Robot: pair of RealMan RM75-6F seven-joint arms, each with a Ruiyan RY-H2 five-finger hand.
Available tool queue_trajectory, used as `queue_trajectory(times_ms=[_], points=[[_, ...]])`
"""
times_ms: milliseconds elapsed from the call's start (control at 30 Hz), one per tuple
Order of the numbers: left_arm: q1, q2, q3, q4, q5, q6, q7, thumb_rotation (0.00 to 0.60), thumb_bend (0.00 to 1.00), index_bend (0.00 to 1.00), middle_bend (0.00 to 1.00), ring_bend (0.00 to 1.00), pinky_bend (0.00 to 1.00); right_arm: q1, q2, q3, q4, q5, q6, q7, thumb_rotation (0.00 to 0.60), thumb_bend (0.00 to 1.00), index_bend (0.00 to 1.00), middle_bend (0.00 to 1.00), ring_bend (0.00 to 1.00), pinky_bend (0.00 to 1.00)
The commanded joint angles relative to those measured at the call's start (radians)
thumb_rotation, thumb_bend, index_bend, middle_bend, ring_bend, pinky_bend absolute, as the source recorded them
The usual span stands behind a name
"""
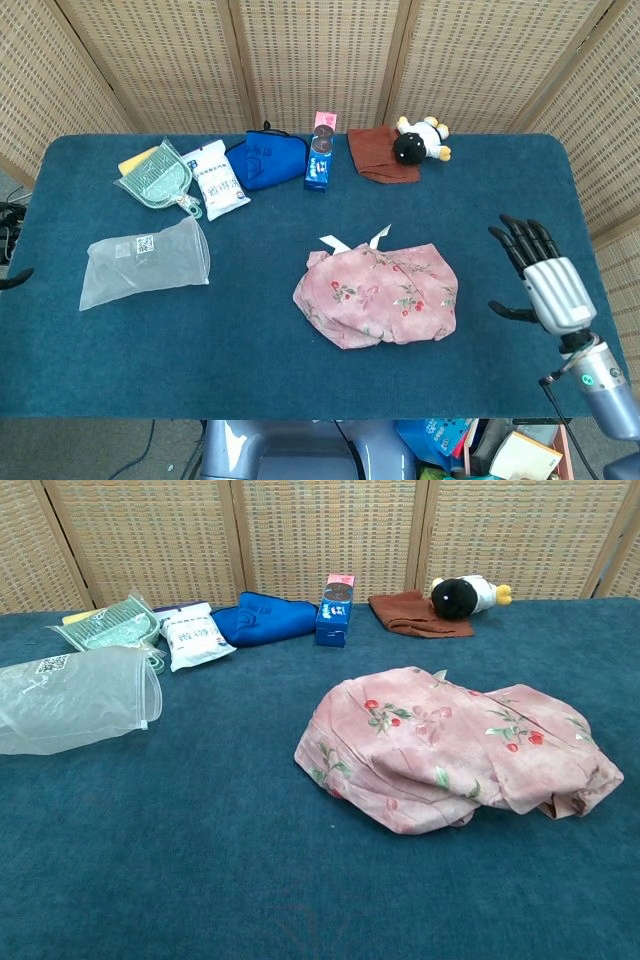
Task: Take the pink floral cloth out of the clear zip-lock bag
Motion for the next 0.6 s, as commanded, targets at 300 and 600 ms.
queue_trajectory(times_ms=[300, 600], points=[[0.273, 0.012, 0.126, -0.257, 0.185, 0.354, 0.179, 0.600, 0.14, 0.00, 0.00, 0.00, 0.00, -0.166, 0.041, -0.068, -0.105, -0.045, 0.147, -0.117, 0.600, 0.00, 0.00, 0.00, 0.00, 0.00], [0.314, 0.009, 0.155, -0.317, 0.249, 0.369, 0.183, 0.600, 0.14, 0.00, 0.00, 0.00, 0.00, -0.232, 0.034, -0.084, -0.154, -0.074, 0.197, -0.166, 0.600, 0.00, 0.00, 0.00, 0.00, 0.00]])
